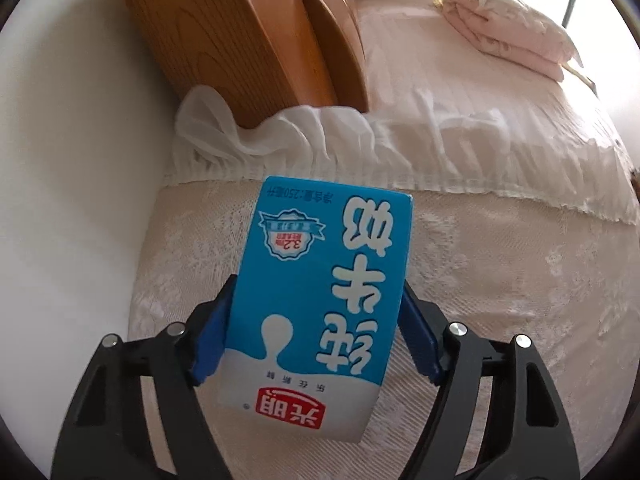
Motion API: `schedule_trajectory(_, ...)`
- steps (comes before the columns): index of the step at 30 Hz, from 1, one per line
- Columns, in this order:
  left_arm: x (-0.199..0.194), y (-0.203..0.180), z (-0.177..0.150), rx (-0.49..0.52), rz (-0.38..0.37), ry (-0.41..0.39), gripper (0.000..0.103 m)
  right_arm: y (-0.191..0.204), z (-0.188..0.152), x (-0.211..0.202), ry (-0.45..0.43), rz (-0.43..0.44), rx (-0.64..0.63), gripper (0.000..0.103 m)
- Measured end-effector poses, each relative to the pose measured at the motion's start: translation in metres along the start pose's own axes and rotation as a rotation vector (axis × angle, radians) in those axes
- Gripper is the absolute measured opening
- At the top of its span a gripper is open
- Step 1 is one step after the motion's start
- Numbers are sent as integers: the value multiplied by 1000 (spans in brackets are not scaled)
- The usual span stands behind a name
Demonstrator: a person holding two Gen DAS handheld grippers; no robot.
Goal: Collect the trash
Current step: 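Grasp the green-white wrapper with right tool while left tool grasps the milk carton, then carry the milk carton and green wrapper over the green wastebasket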
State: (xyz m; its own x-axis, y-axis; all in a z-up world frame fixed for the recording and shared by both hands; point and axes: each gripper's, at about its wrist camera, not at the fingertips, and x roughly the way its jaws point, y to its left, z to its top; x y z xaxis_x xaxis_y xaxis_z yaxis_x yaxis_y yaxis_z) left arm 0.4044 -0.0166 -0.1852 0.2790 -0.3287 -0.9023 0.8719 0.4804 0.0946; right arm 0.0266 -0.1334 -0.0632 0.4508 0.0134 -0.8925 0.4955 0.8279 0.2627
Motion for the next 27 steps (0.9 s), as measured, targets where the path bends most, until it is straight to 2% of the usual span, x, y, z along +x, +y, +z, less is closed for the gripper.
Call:
schedule_trajectory(4,-43,-19,-22,-128,14,-80,71,-5,3,-13,-32,40,-30,49)
schedule_trajectory(7,-90,-52,-45,-226,45,-149,71,-17,3,-28,-57,75,-52,49)
schedule_trajectory(11,-150,-119,-75,-366,75,-203,71,-44,-1,-55,-92,107,-64,49)
schedule_trajectory(14,-188,-181,-88,-443,45,-243,71,-74,-6,-81,-122,115,-53,49)
schedule_trajectory(18,-217,-264,-89,-456,33,-300,71,-116,-16,-113,-169,81,-37,49)
schedule_trajectory(22,-230,-334,-83,-486,-109,-319,71,-162,-34,-146,-217,21,-4,49)
schedule_trajectory(24,-233,-370,-73,-428,-156,-327,71,-188,-44,-161,-232,-7,23,49)
schedule_trajectory(27,-235,-420,-56,-309,-159,-350,71,-220,-59,-176,-245,-50,62,49)
